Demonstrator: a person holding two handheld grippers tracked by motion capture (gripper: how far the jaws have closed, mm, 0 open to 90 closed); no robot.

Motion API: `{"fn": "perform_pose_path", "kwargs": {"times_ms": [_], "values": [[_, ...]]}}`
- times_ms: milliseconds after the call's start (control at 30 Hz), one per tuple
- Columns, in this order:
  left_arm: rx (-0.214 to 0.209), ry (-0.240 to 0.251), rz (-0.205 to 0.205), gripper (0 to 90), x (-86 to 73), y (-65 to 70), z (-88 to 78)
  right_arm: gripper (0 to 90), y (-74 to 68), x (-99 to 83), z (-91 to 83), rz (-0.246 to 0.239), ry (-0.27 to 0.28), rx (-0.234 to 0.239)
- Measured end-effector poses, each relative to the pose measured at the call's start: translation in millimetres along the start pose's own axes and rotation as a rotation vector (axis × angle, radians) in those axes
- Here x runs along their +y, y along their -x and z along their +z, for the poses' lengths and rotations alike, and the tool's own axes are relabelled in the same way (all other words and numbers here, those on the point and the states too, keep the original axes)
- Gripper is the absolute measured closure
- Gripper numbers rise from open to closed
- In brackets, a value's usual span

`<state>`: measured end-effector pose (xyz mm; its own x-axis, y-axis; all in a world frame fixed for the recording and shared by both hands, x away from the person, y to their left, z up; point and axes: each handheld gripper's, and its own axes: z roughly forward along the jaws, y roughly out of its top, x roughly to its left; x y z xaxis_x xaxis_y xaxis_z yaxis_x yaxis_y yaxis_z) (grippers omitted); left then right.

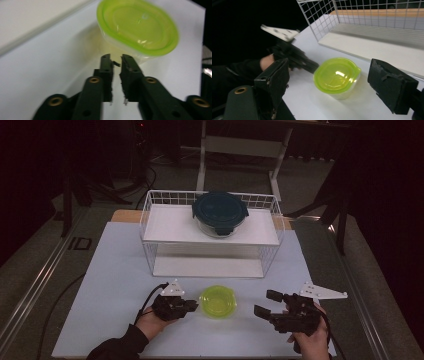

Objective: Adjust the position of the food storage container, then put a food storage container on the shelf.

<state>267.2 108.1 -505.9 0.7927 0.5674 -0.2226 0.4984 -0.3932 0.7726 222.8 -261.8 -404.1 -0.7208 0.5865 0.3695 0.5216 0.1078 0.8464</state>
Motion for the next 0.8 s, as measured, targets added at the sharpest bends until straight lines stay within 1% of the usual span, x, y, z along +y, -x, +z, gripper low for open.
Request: {"fn": "perform_pose_path", "kwargs": {"times_ms": [33,100,133,200,233,267,300,333,367,433,500,567,667,733,767,800], "values": [[-0.005,0.017,-0.008,72.0,1.4,0.9,-5.8,17.0,0.5,-0.3,0.4,-0.009,-0.002,0.0],[0.001,0.049,-0.019,62.7,5.0,3.0,-17.4,16.7,1.2,-0.7,1.5,-0.036,0.003,-0.006],[-0.007,0.065,-0.024,57.8,7.1,3.4,-23.2,16.6,1.5,-0.6,2.3,-0.048,0.003,-0.006],[-0.024,0.092,-0.052,44.9,11.8,3.8,-33.4,16.2,1.9,-0.7,4.1,-0.063,0.013,-0.007],[-0.044,0.097,-0.063,38.4,14.4,4.1,-37.8,16.2,1.9,-0.6,5.1,-0.074,0.014,-0.008],[-0.041,0.11,-0.067,33.4,16.7,5.3,-42.6,16.2,1.5,-0.5,6.3,-0.079,0.012,-0.006],[-0.05,0.128,-0.06,27.2,18.8,6.7,-47.3,16.2,1.4,-0.4,7.4,-0.089,0.012,-0.01],[-0.059,0.141,-0.062,18.7,21.6,8.1,-51.6,16.3,1.3,-0.3,8.6,-0.098,0.012,-0.018],[-0.059,0.153,-0.065,13.7,24.5,9.3,-55.3,16.1,1.5,0.1,9.8,-0.099,0.01,-0.018],[-0.089,0.172,-0.069,7.8,30.2,11.5,-61.0,15.0,2.1,1.1,12.3,-0.09,-0.004,-0.021],[-0.094,0.177,-0.08,2.6,35.9,13.7,-64.6,14.6,3.4,2.1,15.0,-0.08,-0.023,-0.036],[-0.098,0.18,-0.095,1.9,41.2,15.3,-66.2,14.2,5.6,3.0,18.4,-0.061,-0.049,-0.038],[-0.104,0.18,-0.119,1.9,47.5,15.1,-66.3,14.2,8.3,3.9,23.4,-0.039,-0.065,-0.038],[-0.098,0.161,-0.133,2.0,51.8,15.1,-64.9,14.0,8.9,5.2,27.5,-0.038,-0.073,-0.048],[-0.101,0.146,-0.131,2.3,53.8,15.2,-63.4,13.6,9.7,6.1,29.5,-0.036,-0.071,-0.053],[-0.104,0.134,-0.138,2.3,55.6,15.2,-61.9,14.1,10.4,7.3,31.1,-0.029,-0.073,-0.068]]}}
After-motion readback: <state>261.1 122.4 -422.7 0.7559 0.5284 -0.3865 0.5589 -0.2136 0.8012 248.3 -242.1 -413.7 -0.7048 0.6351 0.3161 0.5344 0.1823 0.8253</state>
